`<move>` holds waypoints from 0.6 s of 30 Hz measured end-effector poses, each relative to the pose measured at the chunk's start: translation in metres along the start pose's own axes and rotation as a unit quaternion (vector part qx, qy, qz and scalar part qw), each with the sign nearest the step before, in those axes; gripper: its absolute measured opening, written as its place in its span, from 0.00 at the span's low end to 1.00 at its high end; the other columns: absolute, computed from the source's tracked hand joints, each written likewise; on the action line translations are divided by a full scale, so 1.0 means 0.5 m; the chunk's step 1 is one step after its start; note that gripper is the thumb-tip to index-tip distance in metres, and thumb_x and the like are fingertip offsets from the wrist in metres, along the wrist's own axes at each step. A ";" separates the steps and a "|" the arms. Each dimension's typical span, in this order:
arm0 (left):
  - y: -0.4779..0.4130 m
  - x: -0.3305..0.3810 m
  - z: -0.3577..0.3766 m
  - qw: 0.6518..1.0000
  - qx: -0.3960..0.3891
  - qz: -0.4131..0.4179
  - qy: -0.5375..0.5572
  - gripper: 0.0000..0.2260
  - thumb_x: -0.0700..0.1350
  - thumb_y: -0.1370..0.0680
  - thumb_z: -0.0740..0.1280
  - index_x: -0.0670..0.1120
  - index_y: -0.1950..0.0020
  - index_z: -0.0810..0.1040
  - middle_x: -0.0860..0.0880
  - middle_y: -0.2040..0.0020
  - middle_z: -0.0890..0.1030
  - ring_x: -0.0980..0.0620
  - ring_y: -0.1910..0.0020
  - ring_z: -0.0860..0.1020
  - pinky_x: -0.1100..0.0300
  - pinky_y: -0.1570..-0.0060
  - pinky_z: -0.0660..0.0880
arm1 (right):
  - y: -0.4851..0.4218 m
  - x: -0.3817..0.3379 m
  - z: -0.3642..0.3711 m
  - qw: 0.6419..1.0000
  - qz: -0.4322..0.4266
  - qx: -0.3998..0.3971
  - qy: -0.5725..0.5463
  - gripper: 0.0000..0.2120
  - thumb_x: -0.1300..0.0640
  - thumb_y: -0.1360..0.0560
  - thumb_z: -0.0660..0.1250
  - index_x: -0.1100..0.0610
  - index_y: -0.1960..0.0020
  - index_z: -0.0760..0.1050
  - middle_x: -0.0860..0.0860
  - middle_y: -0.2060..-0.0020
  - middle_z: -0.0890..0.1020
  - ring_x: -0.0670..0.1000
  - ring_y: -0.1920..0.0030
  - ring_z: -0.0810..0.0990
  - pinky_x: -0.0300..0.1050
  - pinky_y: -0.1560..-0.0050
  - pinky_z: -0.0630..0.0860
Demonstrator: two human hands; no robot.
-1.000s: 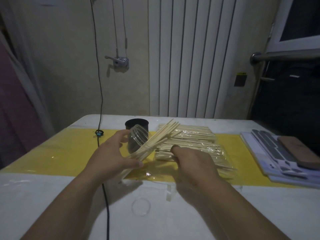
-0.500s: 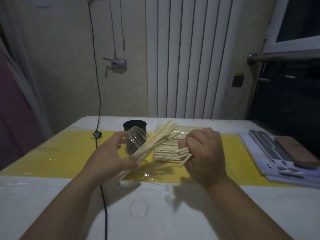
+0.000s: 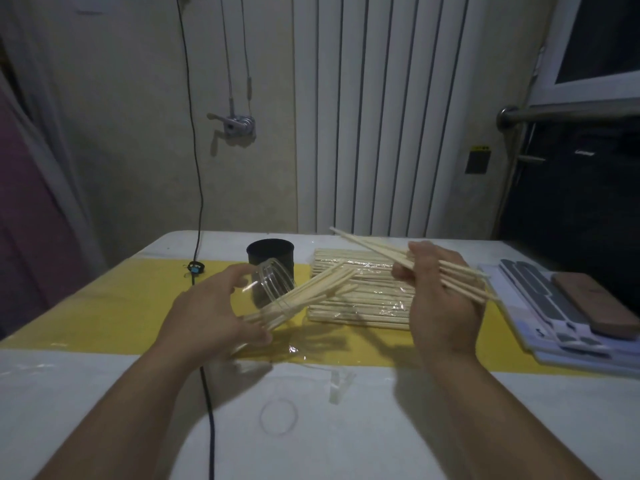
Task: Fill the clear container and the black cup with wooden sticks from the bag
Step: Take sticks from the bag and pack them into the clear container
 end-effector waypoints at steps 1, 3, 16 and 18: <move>-0.001 0.000 0.000 1.000 0.000 -0.002 -0.002 0.43 0.57 0.48 0.81 0.69 0.36 0.67 0.62 0.41 0.76 0.55 0.40 0.76 0.53 0.46 0.74 | 0.002 0.000 0.002 0.998 0.056 0.010 -0.031 0.12 0.53 0.19 0.64 0.58 0.55 0.81 0.55 0.68 0.84 0.47 0.66 0.84 0.33 0.63 0.76; -0.003 -0.002 0.000 1.000 -0.002 -0.003 -0.002 0.43 0.57 0.47 0.81 0.70 0.36 0.66 0.62 0.41 0.77 0.55 0.40 0.76 0.53 0.46 0.74 | 0.013 0.001 0.012 0.991 0.120 -0.010 -0.059 0.13 0.53 0.19 0.63 0.56 0.58 0.80 0.54 0.72 0.83 0.49 0.69 0.83 0.39 0.64 0.79; -0.002 0.008 0.004 0.999 -0.012 0.005 -0.048 0.47 0.57 0.48 0.80 0.66 0.30 0.68 0.64 0.41 0.76 0.54 0.39 0.76 0.54 0.46 0.74 | 0.040 0.046 0.069 0.919 0.175 -0.330 0.123 0.25 0.37 0.33 0.69 0.47 0.39 0.75 0.43 0.44 0.78 0.37 0.47 0.78 0.30 0.48 0.72; -0.002 0.006 0.002 0.999 -0.012 0.002 -0.043 0.47 0.58 0.49 0.79 0.67 0.31 0.67 0.65 0.42 0.76 0.55 0.39 0.76 0.53 0.45 0.74 | 0.041 0.053 0.068 0.916 0.189 -0.334 0.118 0.34 0.34 0.36 0.68 0.44 0.32 0.68 0.44 0.36 0.72 0.45 0.36 0.73 0.42 0.38 0.72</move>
Point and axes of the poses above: each hand's wrist, its own y-axis away from the middle knuckle, its own z-axis out of the palm, x = y × z, the point moved 4 cm from there along -y, towards the middle knuckle
